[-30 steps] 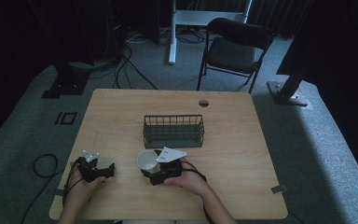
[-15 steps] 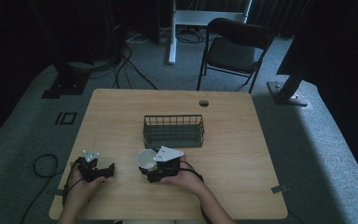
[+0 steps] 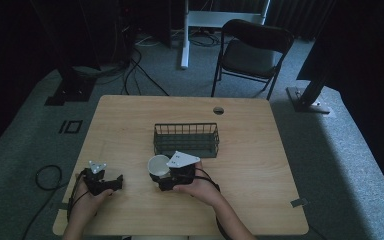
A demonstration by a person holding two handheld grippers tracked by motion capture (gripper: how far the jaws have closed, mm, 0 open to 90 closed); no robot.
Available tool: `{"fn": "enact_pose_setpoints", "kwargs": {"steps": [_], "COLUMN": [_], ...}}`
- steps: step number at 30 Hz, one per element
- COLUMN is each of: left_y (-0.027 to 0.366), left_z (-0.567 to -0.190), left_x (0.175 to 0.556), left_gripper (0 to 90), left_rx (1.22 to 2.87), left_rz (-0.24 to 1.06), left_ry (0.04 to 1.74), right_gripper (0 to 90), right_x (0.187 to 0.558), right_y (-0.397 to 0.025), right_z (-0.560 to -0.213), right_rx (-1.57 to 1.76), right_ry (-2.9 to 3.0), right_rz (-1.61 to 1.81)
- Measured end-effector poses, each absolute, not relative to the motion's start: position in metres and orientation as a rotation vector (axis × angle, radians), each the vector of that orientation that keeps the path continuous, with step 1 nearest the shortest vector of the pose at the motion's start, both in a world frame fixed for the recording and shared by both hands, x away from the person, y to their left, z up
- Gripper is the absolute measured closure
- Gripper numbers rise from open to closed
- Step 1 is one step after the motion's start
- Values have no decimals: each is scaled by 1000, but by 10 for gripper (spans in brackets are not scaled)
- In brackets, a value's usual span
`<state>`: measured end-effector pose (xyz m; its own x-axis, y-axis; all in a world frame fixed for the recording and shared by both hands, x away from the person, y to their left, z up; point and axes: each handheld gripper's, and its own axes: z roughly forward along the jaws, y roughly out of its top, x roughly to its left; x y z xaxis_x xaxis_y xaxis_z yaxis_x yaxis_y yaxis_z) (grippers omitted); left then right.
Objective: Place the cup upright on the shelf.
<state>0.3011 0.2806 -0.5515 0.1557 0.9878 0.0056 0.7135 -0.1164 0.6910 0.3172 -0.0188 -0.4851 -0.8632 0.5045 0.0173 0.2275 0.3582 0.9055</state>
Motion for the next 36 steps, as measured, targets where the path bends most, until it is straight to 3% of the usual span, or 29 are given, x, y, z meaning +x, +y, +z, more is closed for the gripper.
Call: {"fn": "enact_pose_setpoints", "kwargs": {"steps": [36], "left_y": [281], "left_z": [-551], "left_x": [301], "left_gripper": [30], "left_rx": [1893], "left_rz": [652], "left_ry": [1614], "right_gripper": [190], "right_x": [336], "right_y": [-41], "right_z": [-408], "right_rx": [703], "right_ry": [2180], "right_rz": [1603]}}
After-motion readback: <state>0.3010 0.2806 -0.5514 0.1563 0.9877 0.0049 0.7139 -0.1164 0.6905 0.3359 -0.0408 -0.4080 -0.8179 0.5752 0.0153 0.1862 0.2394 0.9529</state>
